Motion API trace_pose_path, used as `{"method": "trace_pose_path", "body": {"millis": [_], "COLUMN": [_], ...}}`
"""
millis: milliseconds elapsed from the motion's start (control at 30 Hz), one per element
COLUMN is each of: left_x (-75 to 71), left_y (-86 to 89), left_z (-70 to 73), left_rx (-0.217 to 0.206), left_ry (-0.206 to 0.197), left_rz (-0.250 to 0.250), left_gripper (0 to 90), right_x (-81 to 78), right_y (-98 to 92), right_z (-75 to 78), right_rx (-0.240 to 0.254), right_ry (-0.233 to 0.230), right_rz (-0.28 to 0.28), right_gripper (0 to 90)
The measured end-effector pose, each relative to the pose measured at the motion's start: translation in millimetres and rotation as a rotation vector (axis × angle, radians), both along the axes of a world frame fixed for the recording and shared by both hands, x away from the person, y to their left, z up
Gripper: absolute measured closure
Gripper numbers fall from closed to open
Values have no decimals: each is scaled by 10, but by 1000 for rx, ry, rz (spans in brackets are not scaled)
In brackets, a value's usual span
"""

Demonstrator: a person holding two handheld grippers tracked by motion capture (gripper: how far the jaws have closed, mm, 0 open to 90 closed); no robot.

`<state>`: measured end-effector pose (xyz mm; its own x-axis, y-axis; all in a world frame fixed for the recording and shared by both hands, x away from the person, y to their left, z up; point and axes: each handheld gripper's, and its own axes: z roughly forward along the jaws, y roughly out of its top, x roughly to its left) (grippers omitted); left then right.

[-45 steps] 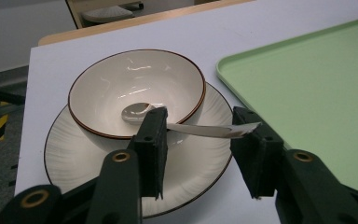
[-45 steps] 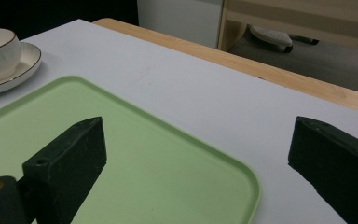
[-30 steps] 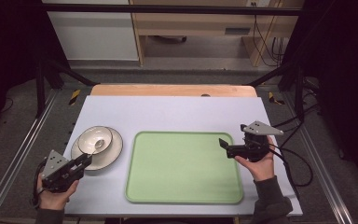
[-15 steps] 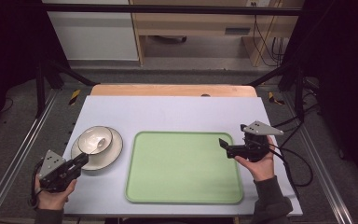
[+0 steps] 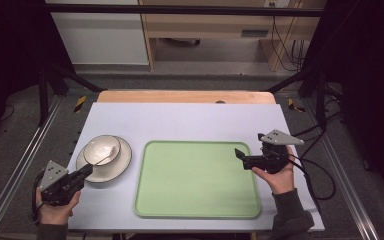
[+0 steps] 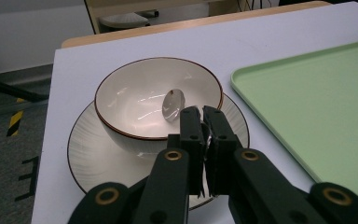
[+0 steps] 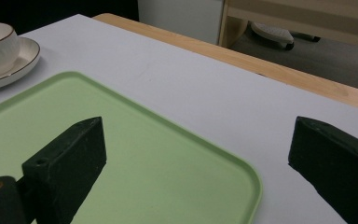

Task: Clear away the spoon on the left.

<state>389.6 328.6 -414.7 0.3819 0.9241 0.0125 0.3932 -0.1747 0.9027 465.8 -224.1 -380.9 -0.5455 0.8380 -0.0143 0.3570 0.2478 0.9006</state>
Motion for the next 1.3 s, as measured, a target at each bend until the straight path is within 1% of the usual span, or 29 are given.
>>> {"method": "trace_pose_path", "body": {"millis": [167, 467, 700, 800, 1000, 1300], "left_x": [-1, -5, -18, -22, -26, -46], "left_y": [15, 24, 32, 36, 32, 47], "left_z": [5, 14, 25, 31, 39, 82], "left_rx": [-5, -20, -30, -30, -29, -33], "left_ry": [9, 9, -2, -11, -16, -41], "left_rz": [5, -2, -6, -3, -3, -1], "left_gripper": [879, 885, 886, 887, 888, 888], "right_x": [-3, 2, 2, 1, 4, -4], "right_y": [-3, 4, 3, 3, 0, -8], "right_z": [5, -2, -1, -1, -1, 8], "right_rx": [4, 2, 3, 3, 0, 3], "right_ry": [0, 5, 6, 6, 2, 0], "right_rz": [0, 2, 3, 3, 3, 2], "right_gripper": [43, 42, 42, 42, 42, 42]}}
